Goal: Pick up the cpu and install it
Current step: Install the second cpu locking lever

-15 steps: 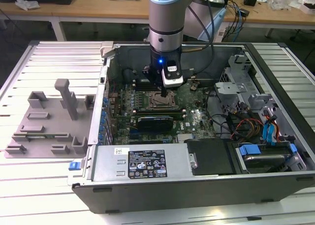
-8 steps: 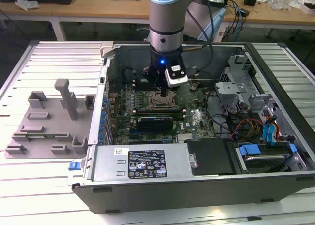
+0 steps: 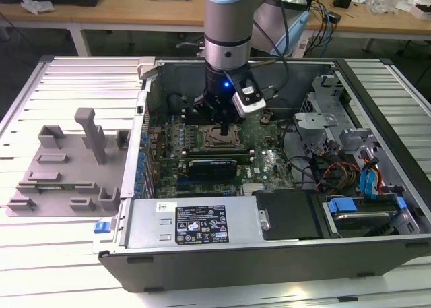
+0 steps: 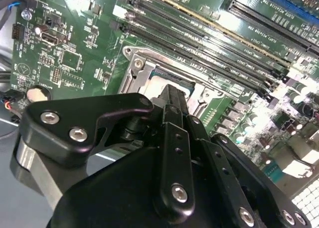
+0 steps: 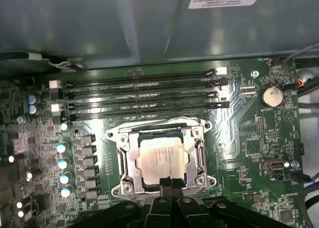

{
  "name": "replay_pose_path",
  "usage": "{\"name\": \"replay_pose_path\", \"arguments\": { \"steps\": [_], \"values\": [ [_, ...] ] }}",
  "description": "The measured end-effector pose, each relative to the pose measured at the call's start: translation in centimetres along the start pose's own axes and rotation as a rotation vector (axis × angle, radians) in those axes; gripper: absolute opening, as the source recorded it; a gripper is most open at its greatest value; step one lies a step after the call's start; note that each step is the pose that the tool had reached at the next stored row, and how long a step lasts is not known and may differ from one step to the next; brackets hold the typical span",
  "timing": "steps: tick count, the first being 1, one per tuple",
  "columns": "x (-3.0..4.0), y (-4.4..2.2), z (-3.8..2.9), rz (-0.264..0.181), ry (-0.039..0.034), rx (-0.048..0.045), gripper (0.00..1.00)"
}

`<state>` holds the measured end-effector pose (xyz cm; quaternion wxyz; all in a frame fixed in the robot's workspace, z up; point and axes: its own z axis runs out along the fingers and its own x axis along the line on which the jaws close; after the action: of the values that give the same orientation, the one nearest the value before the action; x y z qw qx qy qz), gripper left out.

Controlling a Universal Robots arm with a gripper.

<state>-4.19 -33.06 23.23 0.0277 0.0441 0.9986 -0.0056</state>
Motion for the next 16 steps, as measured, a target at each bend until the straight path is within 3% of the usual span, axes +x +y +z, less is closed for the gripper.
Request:
{"name": "replay_pose_path", "arguments": {
  "steps": [4, 8, 16],
  "values": [
    [-0.05, -0.01, -0.93, -0.006, -0.0001, -0.0006, 0.11],
    [-0.07, -0.29, -0.94, -0.01, -0.0001, -0.0008, 0.11],
    [-0.28, -2.71, -0.86, -0.031, -0.0003, -0.0019, 0.11]
  ]
}}
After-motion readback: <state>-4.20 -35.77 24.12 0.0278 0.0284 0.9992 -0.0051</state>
